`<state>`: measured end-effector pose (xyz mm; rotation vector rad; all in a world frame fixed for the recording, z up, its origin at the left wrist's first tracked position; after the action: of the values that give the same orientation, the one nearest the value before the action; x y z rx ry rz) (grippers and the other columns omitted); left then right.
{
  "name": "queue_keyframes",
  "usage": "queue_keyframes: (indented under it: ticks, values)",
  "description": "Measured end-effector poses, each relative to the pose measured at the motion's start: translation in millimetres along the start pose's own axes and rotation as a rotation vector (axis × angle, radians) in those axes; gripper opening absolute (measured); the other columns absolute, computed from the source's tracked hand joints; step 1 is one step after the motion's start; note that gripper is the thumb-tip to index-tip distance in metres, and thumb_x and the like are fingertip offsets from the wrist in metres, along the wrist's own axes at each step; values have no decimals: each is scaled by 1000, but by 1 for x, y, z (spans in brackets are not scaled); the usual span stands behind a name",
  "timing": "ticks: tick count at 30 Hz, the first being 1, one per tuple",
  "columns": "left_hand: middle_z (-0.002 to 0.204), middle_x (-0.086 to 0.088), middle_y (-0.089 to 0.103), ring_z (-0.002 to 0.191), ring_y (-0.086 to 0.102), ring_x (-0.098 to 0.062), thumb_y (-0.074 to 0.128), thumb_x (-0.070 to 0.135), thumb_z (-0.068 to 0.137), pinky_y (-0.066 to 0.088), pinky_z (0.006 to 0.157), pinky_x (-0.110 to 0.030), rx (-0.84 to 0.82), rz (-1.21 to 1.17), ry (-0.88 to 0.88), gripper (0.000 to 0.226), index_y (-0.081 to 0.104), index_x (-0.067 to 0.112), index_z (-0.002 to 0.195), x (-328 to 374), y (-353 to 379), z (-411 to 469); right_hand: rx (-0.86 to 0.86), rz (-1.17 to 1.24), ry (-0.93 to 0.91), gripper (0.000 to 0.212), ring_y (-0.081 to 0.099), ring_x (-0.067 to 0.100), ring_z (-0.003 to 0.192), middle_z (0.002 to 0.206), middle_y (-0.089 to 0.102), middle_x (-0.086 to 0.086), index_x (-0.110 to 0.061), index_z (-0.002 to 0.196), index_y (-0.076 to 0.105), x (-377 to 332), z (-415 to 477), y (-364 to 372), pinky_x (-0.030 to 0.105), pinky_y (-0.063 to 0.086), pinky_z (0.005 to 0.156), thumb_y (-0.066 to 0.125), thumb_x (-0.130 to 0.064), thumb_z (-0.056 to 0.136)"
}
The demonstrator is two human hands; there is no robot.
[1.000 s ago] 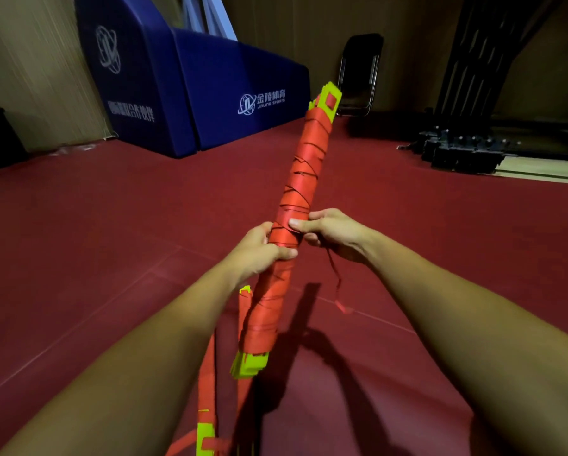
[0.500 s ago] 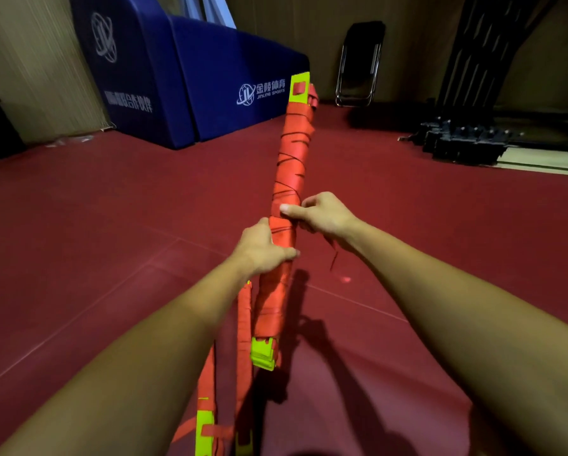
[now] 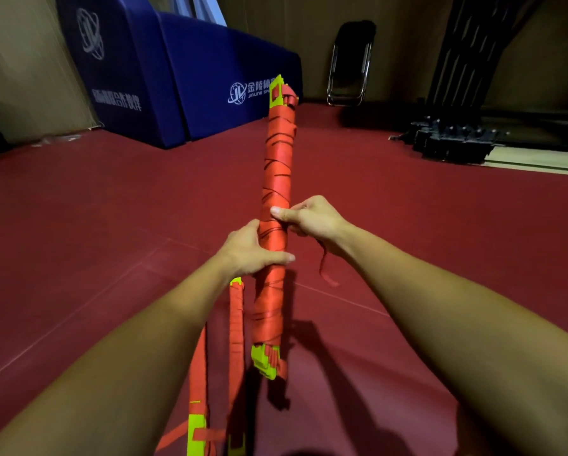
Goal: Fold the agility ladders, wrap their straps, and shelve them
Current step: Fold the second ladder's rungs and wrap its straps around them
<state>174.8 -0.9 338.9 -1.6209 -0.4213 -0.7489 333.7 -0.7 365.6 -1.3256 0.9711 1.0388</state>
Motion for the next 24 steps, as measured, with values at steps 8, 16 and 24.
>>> queue_keyframes:
  ticks: [8,16,24]
  values:
    - [91,0,71,77,64,-18,77,10,85,53,67,-29,-241,-518,-7,68,41,26,140,2,-1,-2,-95,66,86,39,26,10,48,49,35,-8,-21,62,55,5,1,-7,28,17,49,72,-48,85]
    - [101,-7,67,84,67,-20,88,50,61,60,73,-44,-149,-181,44,71,52,22,115,9,4,-4,165,133,129,34,41,10,51,60,53,0,-7,78,63,-1,3,-5,18,33,43,80,-36,80]
    - [110,-6,68,91,66,-15,72,7,88,55,73,-35,-294,-555,-76,50,48,19,129,5,6,-7,-51,60,143,41,33,8,42,45,43,-6,-18,63,51,5,0,-6,21,25,43,71,-43,88]
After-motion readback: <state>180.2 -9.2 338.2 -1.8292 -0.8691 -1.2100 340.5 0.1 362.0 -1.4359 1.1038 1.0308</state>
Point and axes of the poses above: each hand's wrist, its own z-axis towards the middle knuckle, its own y-axis out of the palm, x = y × z, the point moved 3 cm from there along z, towards the middle knuckle
